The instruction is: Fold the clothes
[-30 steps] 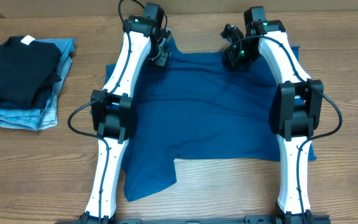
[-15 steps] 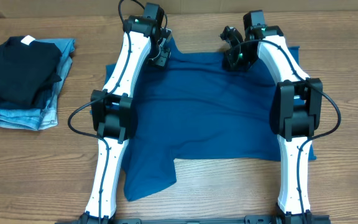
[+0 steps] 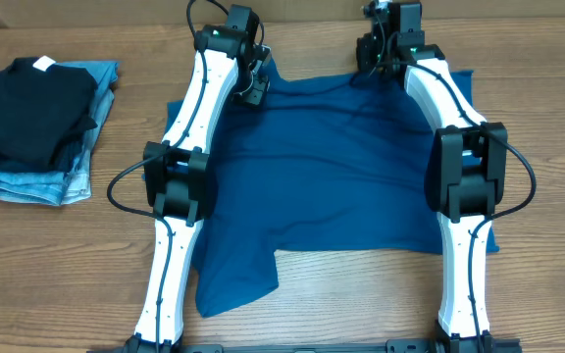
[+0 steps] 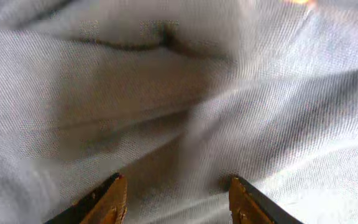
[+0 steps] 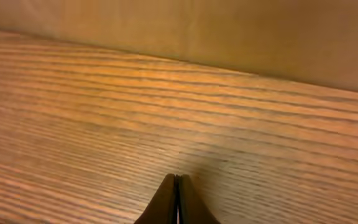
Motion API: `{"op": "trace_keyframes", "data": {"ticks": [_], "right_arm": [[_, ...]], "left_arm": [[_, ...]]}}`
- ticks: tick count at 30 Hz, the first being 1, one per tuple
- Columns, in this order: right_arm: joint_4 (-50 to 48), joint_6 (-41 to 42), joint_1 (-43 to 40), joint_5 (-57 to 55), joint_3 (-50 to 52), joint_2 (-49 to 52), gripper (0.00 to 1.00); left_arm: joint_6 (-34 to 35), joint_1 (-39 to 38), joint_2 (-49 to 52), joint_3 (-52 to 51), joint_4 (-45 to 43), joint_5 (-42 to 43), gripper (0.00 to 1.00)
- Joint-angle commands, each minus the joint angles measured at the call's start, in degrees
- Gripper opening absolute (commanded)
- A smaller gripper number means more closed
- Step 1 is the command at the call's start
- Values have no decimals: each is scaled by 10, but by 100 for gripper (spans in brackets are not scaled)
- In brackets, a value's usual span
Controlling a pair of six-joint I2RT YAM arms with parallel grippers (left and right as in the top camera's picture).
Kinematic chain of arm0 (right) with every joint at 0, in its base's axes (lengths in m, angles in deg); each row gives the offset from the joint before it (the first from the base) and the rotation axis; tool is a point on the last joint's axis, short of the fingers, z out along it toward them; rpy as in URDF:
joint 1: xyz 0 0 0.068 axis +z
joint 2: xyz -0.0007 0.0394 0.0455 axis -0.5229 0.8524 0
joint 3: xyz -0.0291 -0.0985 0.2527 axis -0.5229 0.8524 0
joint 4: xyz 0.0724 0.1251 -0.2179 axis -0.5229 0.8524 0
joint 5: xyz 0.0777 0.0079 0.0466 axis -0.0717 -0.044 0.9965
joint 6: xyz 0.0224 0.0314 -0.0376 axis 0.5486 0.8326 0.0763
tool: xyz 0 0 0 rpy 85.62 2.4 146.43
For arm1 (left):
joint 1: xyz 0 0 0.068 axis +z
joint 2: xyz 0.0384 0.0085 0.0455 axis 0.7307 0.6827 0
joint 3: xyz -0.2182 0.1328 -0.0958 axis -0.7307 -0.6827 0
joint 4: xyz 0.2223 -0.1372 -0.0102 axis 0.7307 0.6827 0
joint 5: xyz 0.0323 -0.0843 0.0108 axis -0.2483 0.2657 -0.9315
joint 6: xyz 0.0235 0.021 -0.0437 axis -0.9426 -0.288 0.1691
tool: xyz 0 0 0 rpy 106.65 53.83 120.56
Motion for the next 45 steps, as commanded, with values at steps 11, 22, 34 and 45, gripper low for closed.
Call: {"op": "trace_keyframes", "data": {"ticks": [11, 22, 34, 45], "right_arm": [[279, 21, -7, -24, -46, -87, 4], [472, 49, -7, -13, -46, -87, 12], [507, 57, -7, 26, -46, -87, 31], [515, 57, -7, 26, -46, -87, 32]], "left_arm": [[-128, -17, 1, 29, -73, 0, 47], [-155, -40, 1, 29, -222, -104, 69], [97, -9, 2, 29, -281, -81, 71], [266, -32, 3, -13, -307, -90, 60]]}}
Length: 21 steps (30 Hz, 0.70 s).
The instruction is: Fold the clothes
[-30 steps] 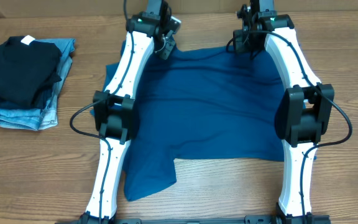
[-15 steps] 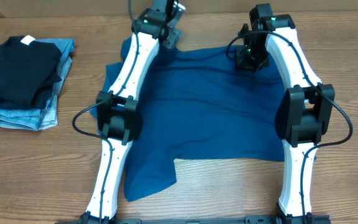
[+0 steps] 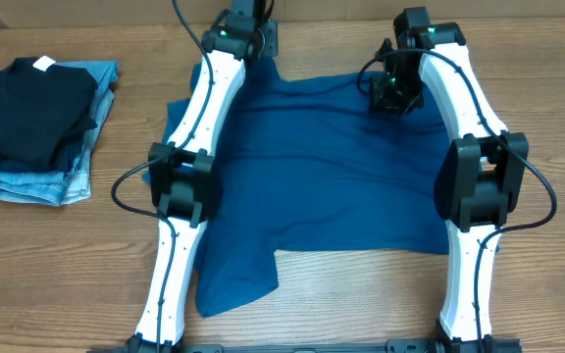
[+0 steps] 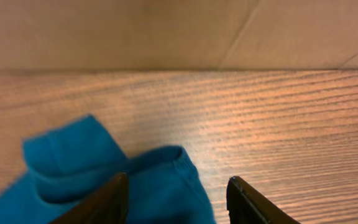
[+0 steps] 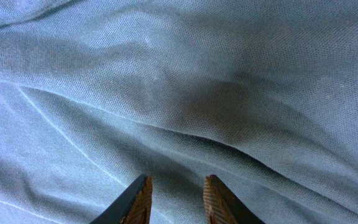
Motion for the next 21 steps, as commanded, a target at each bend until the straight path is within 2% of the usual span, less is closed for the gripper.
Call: {"op": "trace_keyframes", "data": {"ticks": [1, 11, 19, 20, 21], "right_arm": [[4, 3, -3, 5, -8, -16, 32], [1, 3, -3, 2, -8, -16, 32], [-4, 3, -3, 2, -8, -16, 31], [-4, 2, -3, 2, -8, -16, 32], [-5, 2, -3, 2, -8, -16, 32]], "left_arm": [[72, -16, 3, -16, 2, -16, 62], [150, -21, 54, -16, 10, -67, 59], [152, -20, 83, -16, -7, -72, 64], [151, -20, 84, -16, -7, -73, 63], [144, -18, 82, -15, -13, -76, 56]]}}
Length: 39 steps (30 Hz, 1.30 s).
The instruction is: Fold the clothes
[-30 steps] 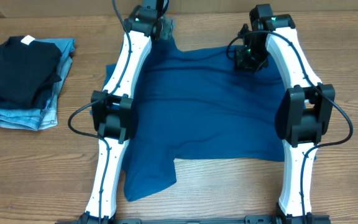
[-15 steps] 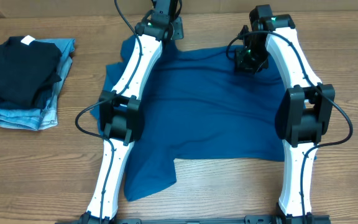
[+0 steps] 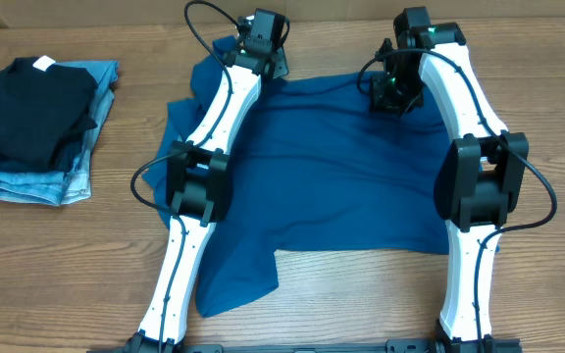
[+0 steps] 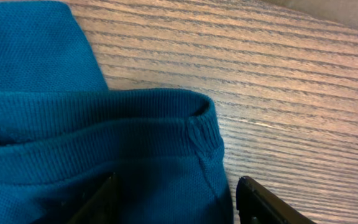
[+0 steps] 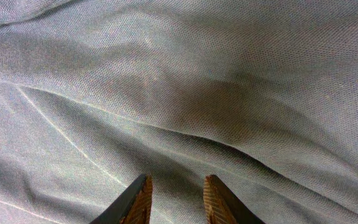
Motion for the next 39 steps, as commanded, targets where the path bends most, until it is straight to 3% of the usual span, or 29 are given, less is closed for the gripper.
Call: {"op": "trace_keyframes", "data": {"ticks": [1, 5, 14, 16, 17, 18, 35, 39], "right_arm": [[-5, 3, -3, 3, -8, -16, 32], [-7, 3, -3, 3, -8, -16, 32], [-7, 3, -3, 3, -8, -16, 32], [-7, 3, -3, 3, -8, -16, 32], [-7, 3, -3, 3, -8, -16, 32], [-7, 3, -3, 3, -8, -16, 32], [-8, 3, -3, 2, -8, -16, 32], [-9, 3, -3, 3, -8, -16, 32]], "left_arm": [[-6, 4, 19, 7, -8, -16, 47], [-45, 8, 19, 60, 0, -16, 32], [-79, 14, 19, 142, -2, -12, 29], [-78, 14, 19, 142, 12, 5, 31], [-78, 13, 19, 136, 26, 5, 48], [-78, 12, 19, 132, 27, 5, 56], [-76, 6, 26, 35, -6, -1, 58], [-76, 3, 27, 31, -5, 1, 65]]}}
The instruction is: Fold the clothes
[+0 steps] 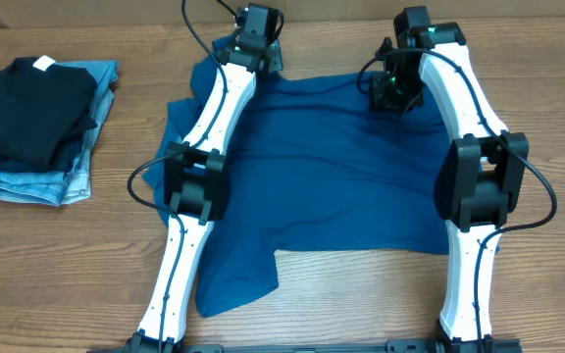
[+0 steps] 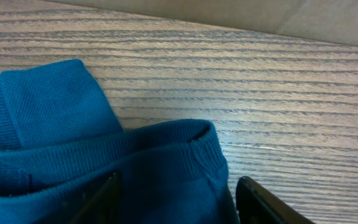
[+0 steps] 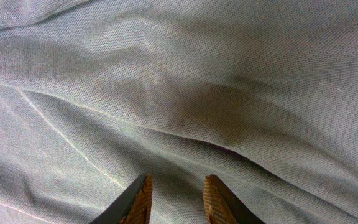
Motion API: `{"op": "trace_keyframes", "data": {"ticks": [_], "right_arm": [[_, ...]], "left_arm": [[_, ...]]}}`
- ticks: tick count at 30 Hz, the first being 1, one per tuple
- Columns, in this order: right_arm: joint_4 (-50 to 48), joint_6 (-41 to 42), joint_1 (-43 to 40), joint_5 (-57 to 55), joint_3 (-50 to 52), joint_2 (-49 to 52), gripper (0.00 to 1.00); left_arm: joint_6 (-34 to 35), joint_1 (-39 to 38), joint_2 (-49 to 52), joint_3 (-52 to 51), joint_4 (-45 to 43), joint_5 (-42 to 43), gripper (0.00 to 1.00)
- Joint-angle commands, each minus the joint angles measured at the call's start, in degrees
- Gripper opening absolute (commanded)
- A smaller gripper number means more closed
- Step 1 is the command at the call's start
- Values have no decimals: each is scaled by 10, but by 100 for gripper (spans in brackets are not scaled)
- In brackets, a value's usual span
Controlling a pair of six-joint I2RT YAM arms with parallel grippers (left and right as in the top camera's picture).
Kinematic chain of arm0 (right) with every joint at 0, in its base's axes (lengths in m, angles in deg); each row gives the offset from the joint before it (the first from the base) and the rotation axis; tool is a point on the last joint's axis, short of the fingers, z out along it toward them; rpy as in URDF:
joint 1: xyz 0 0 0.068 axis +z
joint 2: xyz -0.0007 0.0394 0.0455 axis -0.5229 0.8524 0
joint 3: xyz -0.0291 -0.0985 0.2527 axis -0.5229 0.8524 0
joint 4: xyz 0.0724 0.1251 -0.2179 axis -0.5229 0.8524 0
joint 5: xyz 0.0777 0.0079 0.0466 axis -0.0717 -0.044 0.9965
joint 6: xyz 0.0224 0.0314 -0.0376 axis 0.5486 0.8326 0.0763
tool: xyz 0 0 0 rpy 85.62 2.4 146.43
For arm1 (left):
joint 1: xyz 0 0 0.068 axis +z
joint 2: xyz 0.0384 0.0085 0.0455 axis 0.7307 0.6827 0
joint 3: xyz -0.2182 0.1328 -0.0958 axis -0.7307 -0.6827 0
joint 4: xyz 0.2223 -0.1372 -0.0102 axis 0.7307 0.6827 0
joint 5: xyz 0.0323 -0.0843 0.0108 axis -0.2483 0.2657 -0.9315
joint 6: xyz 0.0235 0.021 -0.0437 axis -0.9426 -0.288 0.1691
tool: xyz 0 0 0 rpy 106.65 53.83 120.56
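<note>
A blue shirt (image 1: 332, 167) lies spread over the wooden table (image 1: 67, 265), with one sleeve toward the front left. My left gripper (image 1: 260, 44) is at the shirt's far left edge. In the left wrist view it (image 2: 176, 202) stands open, with the ribbed blue hem (image 2: 197, 134) lying between its fingers. My right gripper (image 1: 392, 93) hangs over the shirt's far right part. It (image 3: 176, 199) is open just above wrinkled cloth (image 3: 229, 99), which looks grey in that view.
A stack of folded clothes (image 1: 32, 113), black on top of denim, sits at the table's left edge. A cardboard wall (image 2: 291, 18) runs behind the table's far edge. Both arms stretch from the front edge over the shirt.
My left gripper has drawn back a little from the ribbed hem, so more bare table shows beyond it; it stays open. The right gripper has not moved.
First my left gripper was open close over the shirt's far left, and the right one was shut over bare table past the far edge. Then the left was at the far corner and the right stood open over the cloth. The left has since stayed at the ribbed hem.
</note>
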Motion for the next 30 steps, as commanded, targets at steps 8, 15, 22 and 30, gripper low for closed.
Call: {"op": "trace_keyframes", "data": {"ticks": [8, 15, 22, 30], "right_arm": [[-3, 3, -3, 3, -8, -16, 32], [-4, 3, -3, 3, -8, -16, 32], [-9, 3, -3, 2, -8, -16, 32], [-10, 3, -3, 2, -8, -16, 31]], "left_arm": [[-4, -12, 14, -31, -4, -10, 68], [-5, -9, 14, -22, -17, -18, 30], [-35, -3, 14, 41, -25, -30, 25], [-78, 0, 14, 52, -80, -28, 23]]}}
